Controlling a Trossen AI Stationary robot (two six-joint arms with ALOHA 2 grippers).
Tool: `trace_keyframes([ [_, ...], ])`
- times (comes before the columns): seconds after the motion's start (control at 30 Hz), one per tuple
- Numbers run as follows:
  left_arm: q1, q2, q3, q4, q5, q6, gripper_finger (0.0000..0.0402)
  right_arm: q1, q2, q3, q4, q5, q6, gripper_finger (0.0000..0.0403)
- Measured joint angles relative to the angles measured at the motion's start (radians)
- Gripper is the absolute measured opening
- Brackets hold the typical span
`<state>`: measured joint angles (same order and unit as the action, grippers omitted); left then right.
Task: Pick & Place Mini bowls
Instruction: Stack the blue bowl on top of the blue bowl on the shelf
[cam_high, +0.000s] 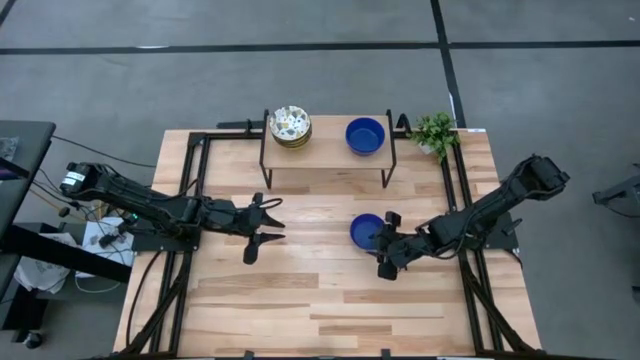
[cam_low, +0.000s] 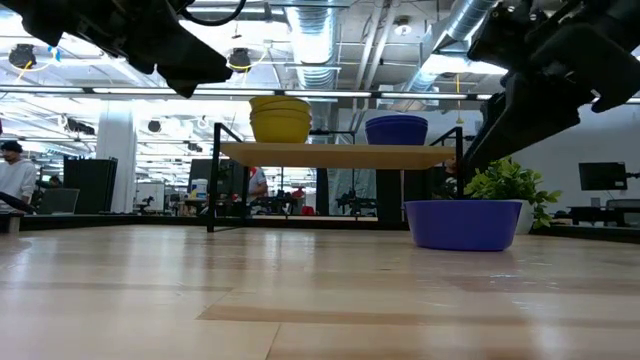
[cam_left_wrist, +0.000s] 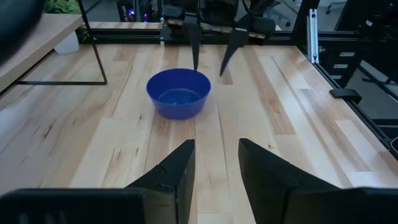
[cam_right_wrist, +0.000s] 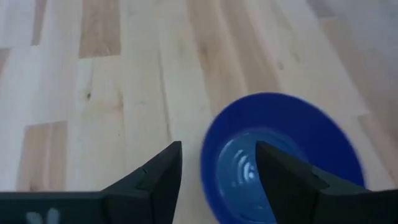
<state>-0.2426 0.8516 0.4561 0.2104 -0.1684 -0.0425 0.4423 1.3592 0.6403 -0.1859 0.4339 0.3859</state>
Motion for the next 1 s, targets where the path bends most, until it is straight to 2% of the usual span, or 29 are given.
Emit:
trace_keyframes([
  [0.23, 0.0, 0.0, 0.0, 0.0, 0.021, 0.0, 0.0121, -0.008, 0.116, 0.002, 0.018, -0.022, 0.0, 0.0203],
  [0.33, 0.0, 0.0, 0.0, 0.0, 0.021, 0.0, 0.0121, -0.019, 0.165, 0.018, 0.015, -0.063, -0.001, 0.0202],
  [0.47, 0.0, 0.0, -0.007, 0.003, 0.021, 0.0, 0.0121, -0.03, 0.214, 0.049, 0.008, -0.117, -0.002, 0.0196],
  [0.6, 0.0, 0.0, -0.021, 0.01, 0.021, -0.003, 0.0121, -0.041, 0.247, 0.078, -0.021, -0.124, -0.002, 0.0181],
  [0.8, 0.0, 0.0, -0.027, 0.019, 0.021, -0.015, 0.0121, -0.054, 0.266, 0.096, -0.045, -0.141, -0.037, 0.0142],
  [1.0, 0.0, 0.0, -0.027, 0.02, 0.021, -0.015, 0.0121, -0.055, 0.263, 0.096, -0.046, -0.149, -0.057, 0.0061],
])
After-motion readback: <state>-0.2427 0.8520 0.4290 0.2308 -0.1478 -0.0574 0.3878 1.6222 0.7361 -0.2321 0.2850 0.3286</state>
